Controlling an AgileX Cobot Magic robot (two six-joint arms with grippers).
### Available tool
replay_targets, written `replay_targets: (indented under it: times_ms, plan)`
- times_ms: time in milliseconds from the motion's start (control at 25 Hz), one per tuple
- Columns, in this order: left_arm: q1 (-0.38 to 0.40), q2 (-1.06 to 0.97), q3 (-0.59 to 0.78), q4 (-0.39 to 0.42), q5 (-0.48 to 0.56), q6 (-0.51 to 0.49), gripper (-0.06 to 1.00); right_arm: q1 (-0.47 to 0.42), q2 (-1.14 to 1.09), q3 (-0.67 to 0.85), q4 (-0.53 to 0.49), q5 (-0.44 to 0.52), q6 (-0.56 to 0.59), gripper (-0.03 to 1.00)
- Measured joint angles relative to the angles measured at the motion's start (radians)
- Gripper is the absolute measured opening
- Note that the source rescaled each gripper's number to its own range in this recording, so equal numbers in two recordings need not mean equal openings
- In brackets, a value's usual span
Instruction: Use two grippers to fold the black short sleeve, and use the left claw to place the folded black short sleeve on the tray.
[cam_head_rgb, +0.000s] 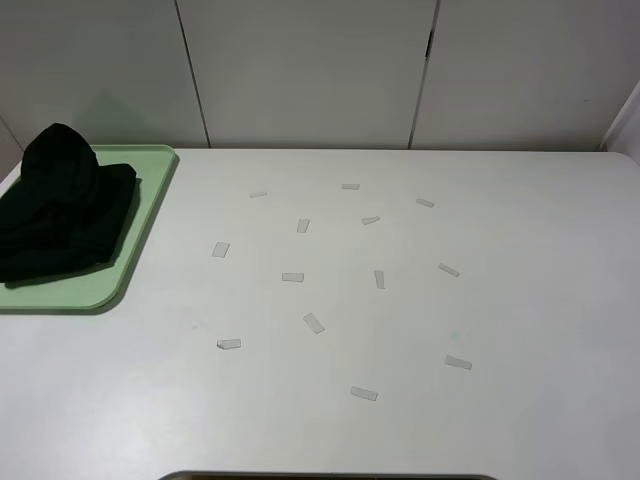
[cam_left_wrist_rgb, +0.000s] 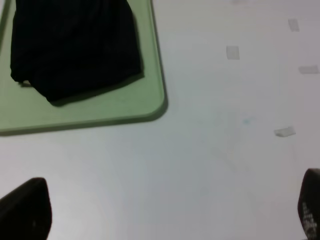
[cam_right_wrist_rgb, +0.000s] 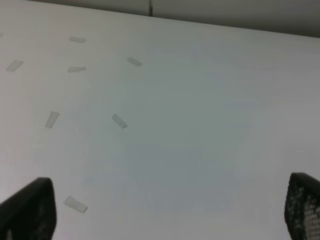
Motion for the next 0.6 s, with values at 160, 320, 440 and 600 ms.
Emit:
replay_targets:
  times_ms: [160,320,440,600]
  plan:
    - [0.0,0.0,0.025,-0.01,-0.01,0.0,0.98,0.0,0.0,0.0,0.0,0.0,0.0,1.0]
    - [0.0,0.0,0.057,-0.014,-0.071,0.0,0.98,0.0,0.0,0.0,0.0,0.0,0.0,1.0]
    - [0.0,0.0,0.065,-0.016,-0.09,0.0,0.98,0.0,0.0,0.0,0.0,0.0,0.0,1.0]
    - [0.0,0.0,0.065,-0.018,-0.091,0.0,0.98,0.0,0.0,0.0,0.0,0.0,0.0,1.0]
